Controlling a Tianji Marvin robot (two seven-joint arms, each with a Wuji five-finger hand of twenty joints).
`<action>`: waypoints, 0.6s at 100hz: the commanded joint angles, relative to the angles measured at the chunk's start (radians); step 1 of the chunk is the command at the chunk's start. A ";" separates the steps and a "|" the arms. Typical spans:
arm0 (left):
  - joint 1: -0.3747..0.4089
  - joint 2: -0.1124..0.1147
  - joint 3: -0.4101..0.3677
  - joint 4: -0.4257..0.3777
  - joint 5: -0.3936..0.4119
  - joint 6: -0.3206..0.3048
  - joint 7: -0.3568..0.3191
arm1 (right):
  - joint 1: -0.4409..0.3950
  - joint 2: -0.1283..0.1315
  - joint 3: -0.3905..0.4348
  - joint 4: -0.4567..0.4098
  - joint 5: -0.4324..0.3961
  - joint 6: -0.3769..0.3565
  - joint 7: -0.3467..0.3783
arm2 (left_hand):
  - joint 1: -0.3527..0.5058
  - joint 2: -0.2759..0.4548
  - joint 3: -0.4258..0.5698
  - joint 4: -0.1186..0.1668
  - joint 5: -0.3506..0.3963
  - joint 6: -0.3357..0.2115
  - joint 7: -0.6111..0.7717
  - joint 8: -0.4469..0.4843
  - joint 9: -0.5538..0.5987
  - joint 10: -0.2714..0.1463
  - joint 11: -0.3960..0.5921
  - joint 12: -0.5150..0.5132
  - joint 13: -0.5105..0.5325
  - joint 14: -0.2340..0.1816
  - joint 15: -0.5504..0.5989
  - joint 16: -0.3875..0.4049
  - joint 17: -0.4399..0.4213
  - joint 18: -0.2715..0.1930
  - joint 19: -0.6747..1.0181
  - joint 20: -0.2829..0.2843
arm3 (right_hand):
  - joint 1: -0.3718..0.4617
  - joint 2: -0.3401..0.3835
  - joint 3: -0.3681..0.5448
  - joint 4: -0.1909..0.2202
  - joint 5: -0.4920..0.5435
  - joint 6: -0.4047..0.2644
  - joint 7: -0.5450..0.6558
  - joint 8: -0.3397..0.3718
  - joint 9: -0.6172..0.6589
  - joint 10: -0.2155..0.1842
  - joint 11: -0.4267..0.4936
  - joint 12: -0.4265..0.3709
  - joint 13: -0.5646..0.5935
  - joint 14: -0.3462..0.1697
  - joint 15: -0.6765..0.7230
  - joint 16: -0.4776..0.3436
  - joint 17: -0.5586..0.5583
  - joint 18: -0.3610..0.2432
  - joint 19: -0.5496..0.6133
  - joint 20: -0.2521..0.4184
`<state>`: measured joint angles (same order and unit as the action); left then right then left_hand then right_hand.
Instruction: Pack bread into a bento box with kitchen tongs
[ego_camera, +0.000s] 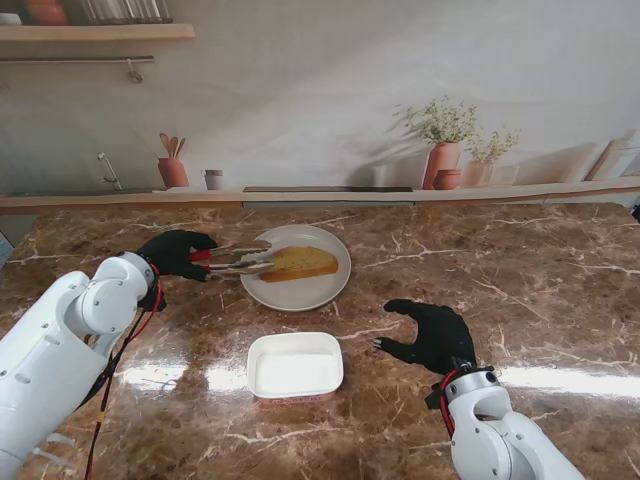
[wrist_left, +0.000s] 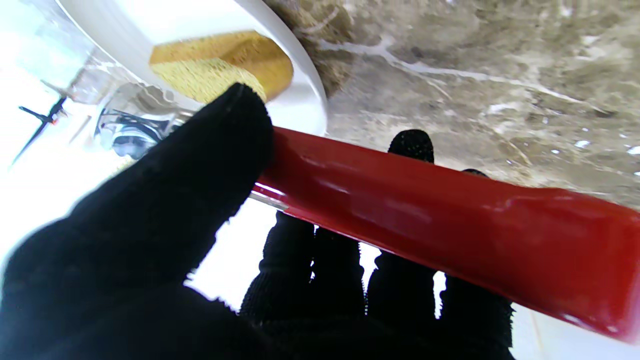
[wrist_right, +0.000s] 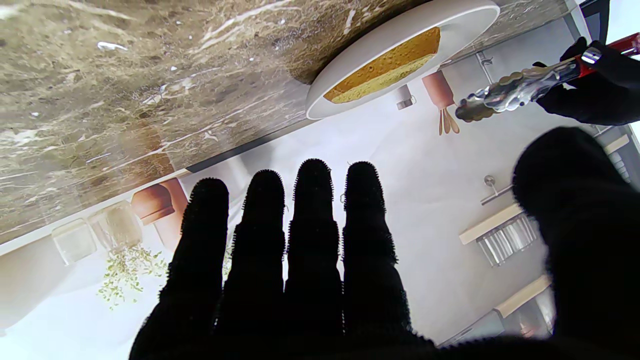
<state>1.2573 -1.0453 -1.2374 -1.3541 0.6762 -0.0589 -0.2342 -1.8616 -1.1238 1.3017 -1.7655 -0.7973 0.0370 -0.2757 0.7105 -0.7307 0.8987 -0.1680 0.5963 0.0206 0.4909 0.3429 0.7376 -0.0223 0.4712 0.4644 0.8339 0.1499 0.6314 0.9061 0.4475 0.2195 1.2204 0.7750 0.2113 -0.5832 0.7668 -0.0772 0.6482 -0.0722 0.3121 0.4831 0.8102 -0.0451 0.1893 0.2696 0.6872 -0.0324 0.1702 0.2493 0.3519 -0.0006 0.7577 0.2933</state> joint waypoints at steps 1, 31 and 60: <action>-0.027 -0.007 0.030 0.013 -0.002 -0.011 -0.016 | -0.004 -0.004 0.000 0.013 0.009 0.005 0.010 | 0.047 0.072 0.093 0.065 0.011 -0.075 0.039 0.001 -0.042 -0.004 0.013 -0.007 0.022 0.013 0.040 0.023 0.019 -0.018 0.083 0.035 | -0.004 0.009 -0.012 0.043 0.025 -0.013 0.012 -0.009 0.019 -0.005 0.009 0.012 0.023 -0.002 0.002 0.003 0.002 -0.005 0.025 -0.016; -0.108 -0.015 0.137 0.089 -0.003 -0.005 0.006 | -0.011 -0.008 0.004 0.019 0.024 0.000 -0.002 | 0.050 0.070 0.100 0.066 -0.019 -0.053 0.026 -0.004 -0.074 0.010 0.024 -0.005 0.031 0.014 0.071 0.068 0.024 -0.033 0.091 0.073 | -0.004 0.010 -0.012 0.043 0.025 -0.013 0.013 -0.009 0.022 -0.004 0.010 0.014 0.023 -0.002 0.002 0.004 0.001 -0.005 0.024 -0.016; -0.176 -0.033 0.226 0.174 -0.003 0.054 0.071 | -0.016 -0.009 0.010 0.022 0.034 -0.004 -0.004 | 0.052 0.063 0.110 0.063 -0.065 -0.010 -0.005 -0.018 -0.124 0.033 0.038 -0.003 0.039 0.014 0.097 0.106 0.038 -0.050 0.104 0.125 | 0.001 0.010 -0.014 0.043 0.026 -0.013 0.013 -0.009 0.032 -0.006 0.015 0.018 0.021 0.001 0.002 0.004 0.001 -0.002 0.025 -0.015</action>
<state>1.0990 -1.0655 -1.0217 -1.1971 0.6764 -0.0190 -0.1689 -1.8651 -1.1301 1.3095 -1.7497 -0.7689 0.0319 -0.2939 0.7105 -0.7307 0.8987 -0.1680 0.5425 0.0577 0.4768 0.3306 0.6508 0.0039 0.4845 0.4643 0.8346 0.1499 0.6786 0.9942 0.4545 0.1920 1.2316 0.8706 0.2115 -0.5831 0.7668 -0.0773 0.6485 -0.0723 0.3121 0.4831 0.8209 -0.0451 0.1986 0.2706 0.6873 -0.0324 0.1702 0.2493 0.3519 -0.0004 0.7577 0.2933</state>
